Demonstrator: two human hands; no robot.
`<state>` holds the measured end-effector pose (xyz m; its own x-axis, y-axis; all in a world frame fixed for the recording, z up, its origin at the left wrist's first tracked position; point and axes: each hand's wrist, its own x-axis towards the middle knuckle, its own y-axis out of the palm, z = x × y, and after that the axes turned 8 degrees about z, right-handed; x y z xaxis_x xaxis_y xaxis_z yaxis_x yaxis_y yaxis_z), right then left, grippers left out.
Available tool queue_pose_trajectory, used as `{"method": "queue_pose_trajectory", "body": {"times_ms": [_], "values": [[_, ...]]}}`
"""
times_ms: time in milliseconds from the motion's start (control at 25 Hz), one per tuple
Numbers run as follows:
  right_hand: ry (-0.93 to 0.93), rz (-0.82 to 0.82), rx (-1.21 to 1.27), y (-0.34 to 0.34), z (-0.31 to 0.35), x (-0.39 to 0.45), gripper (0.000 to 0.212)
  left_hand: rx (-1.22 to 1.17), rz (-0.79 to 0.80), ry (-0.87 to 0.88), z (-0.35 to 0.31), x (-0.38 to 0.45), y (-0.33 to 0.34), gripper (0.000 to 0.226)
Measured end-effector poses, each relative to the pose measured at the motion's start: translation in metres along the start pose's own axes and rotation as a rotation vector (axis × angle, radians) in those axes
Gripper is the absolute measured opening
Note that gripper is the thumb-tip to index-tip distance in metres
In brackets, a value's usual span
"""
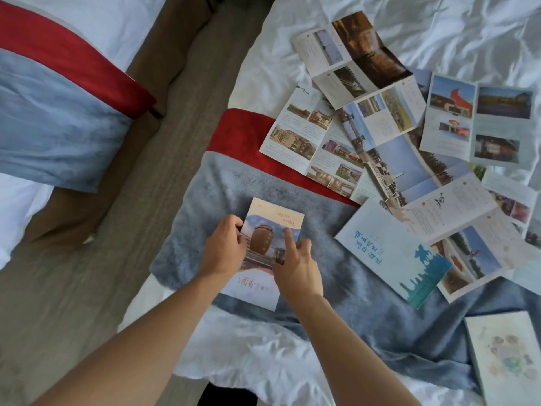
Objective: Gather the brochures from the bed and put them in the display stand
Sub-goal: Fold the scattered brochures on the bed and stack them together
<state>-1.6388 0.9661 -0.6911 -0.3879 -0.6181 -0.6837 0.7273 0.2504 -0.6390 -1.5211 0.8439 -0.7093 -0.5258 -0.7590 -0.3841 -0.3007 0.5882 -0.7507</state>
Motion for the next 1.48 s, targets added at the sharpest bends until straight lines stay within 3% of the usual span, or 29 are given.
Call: {"method": "queue_pose_trajectory", "body": {"times_ms": [120,240,400,760,1040,1200,1480], "values": [[0.027,0.008,-0.062,0.001,0.000,-0.002,0.086,0.133,-0.016,0.158,-0.008,-0.001,0.003,0.044],[0.065,0.054,-0.148,0.003,0.000,-0.003,0.098,0.327,0.076,0.329,-0.009,-0.011,0.007,0.055],[0.068,0.088,-0.233,0.005,0.000,0.004,0.099,0.434,0.180,0.319,-0.007,-0.011,0.010,0.055],[0.025,-0.030,-0.154,-0.064,-0.003,0.015,0.065,0.319,0.174,0.333,-0.063,0.039,-0.011,0.031],[0.073,-0.150,-0.069,-0.170,-0.047,0.040,0.061,0.096,0.134,0.190,-0.141,0.114,-0.018,0.027],[0.132,-0.155,-0.066,-0.199,-0.089,0.058,0.057,0.022,0.211,0.066,-0.179,0.158,-0.001,0.034],[0.143,-0.120,0.018,-0.204,-0.150,0.096,0.062,-0.672,0.233,-0.350,-0.252,0.224,0.036,0.063]]}}
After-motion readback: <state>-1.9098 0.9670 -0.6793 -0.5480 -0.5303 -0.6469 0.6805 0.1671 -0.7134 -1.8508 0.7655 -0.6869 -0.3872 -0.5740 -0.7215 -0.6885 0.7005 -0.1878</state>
